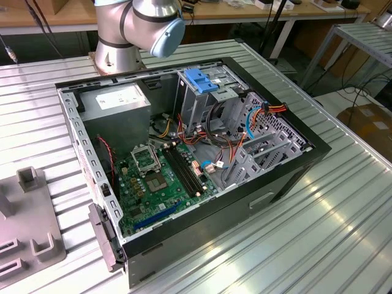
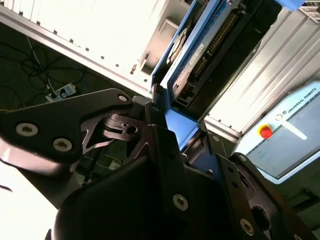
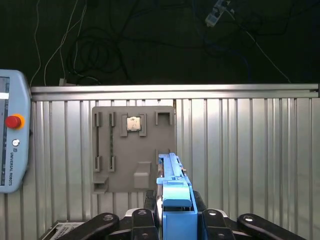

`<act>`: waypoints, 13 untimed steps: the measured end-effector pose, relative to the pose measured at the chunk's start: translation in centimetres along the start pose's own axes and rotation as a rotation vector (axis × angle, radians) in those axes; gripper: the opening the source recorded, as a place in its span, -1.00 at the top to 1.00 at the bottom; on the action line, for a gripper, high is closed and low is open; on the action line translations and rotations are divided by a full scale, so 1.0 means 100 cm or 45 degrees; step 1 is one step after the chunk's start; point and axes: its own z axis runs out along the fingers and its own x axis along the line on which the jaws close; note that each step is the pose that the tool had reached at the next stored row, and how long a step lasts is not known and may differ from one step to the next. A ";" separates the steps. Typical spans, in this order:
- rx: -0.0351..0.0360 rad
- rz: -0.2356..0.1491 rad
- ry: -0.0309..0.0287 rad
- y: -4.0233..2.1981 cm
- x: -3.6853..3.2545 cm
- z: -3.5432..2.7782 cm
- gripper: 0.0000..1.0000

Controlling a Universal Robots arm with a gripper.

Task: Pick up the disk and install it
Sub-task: 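Pick up the disk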

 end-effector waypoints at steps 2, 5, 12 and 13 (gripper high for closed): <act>-0.0001 0.000 0.0001 -0.0060 -0.0001 0.0001 0.26; 0.0001 0.000 0.0000 -0.0142 -0.0003 0.0005 0.26; 0.0001 0.000 0.0000 -0.0269 -0.0005 0.0015 0.26; 0.0000 0.000 0.0000 -0.0283 -0.0005 0.0016 0.26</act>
